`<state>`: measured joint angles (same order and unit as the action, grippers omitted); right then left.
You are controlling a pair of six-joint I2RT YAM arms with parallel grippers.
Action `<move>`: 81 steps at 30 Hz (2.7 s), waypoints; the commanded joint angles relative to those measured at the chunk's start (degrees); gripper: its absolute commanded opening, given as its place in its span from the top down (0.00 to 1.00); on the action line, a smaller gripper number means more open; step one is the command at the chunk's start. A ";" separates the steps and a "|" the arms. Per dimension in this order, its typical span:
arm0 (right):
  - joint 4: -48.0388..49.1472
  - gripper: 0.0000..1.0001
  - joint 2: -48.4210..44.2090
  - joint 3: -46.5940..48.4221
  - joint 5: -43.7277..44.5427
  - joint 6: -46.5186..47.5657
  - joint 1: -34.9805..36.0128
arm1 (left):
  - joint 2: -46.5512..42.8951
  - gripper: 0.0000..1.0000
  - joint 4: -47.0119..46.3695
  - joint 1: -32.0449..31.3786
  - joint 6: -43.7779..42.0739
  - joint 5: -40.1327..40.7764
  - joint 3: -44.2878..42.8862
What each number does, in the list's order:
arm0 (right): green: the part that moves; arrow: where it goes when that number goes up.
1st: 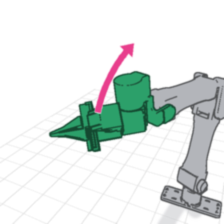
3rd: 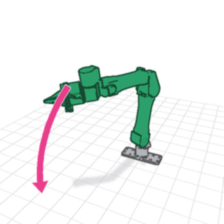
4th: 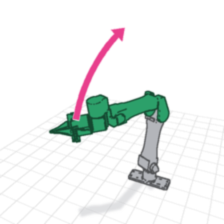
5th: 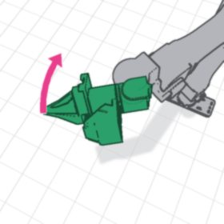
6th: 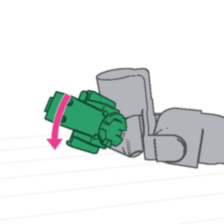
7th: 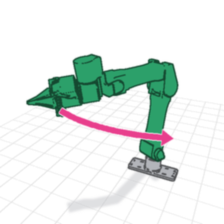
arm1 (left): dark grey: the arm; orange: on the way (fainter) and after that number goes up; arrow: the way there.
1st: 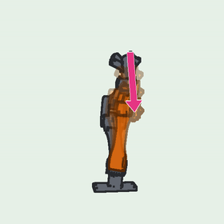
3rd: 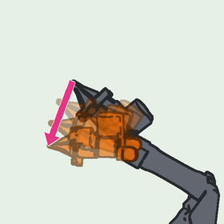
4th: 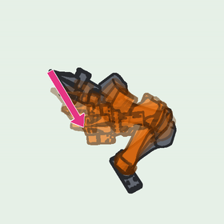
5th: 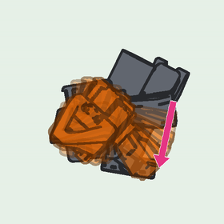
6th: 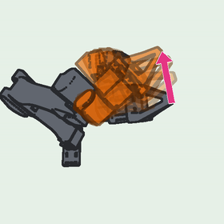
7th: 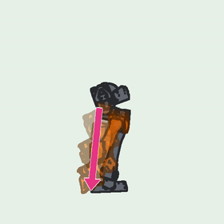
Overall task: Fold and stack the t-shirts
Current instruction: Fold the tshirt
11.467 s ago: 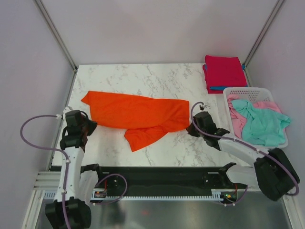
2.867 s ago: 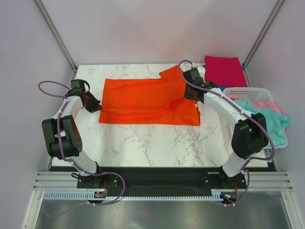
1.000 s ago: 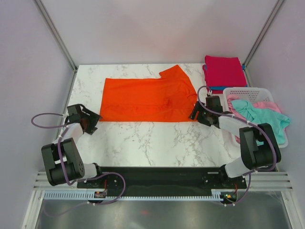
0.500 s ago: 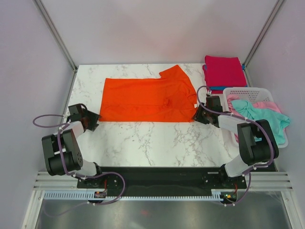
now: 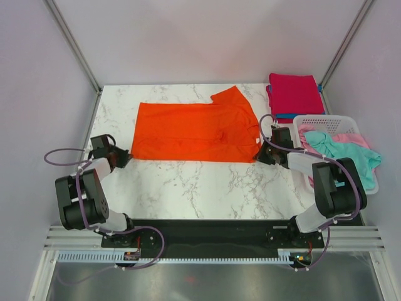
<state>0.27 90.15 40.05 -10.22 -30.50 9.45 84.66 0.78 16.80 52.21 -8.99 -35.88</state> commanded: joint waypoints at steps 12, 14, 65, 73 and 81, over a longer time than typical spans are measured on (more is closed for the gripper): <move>-18.46 1.00 -22.63 -4.71 7.23 -4.99 -0.40 | -31.98 0.98 21.80 -0.36 -4.83 0.99 3.53; -21.00 1.00 -26.84 -6.21 8.89 -7.19 -0.40 | -35.34 0.98 26.79 -0.27 -4.40 2.66 3.97; -31.31 0.23 60.40 101.55 14.00 12.48 2.68 | -0.47 0.37 18.29 -0.54 -19.42 -16.76 -26.33; -22.42 0.39 58.74 88.98 13.03 9.50 3.82 | -0.46 0.39 18.03 -0.54 -19.51 -16.05 -25.30; -18.38 0.65 55.67 80.62 13.56 6.77 4.61 | 2.08 0.40 17.85 -0.63 -18.72 -12.81 -26.08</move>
<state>-16.03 146.78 123.81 3.62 -21.67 13.26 85.03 20.36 16.27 33.74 -23.75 -60.25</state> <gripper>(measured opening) 0.374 0.604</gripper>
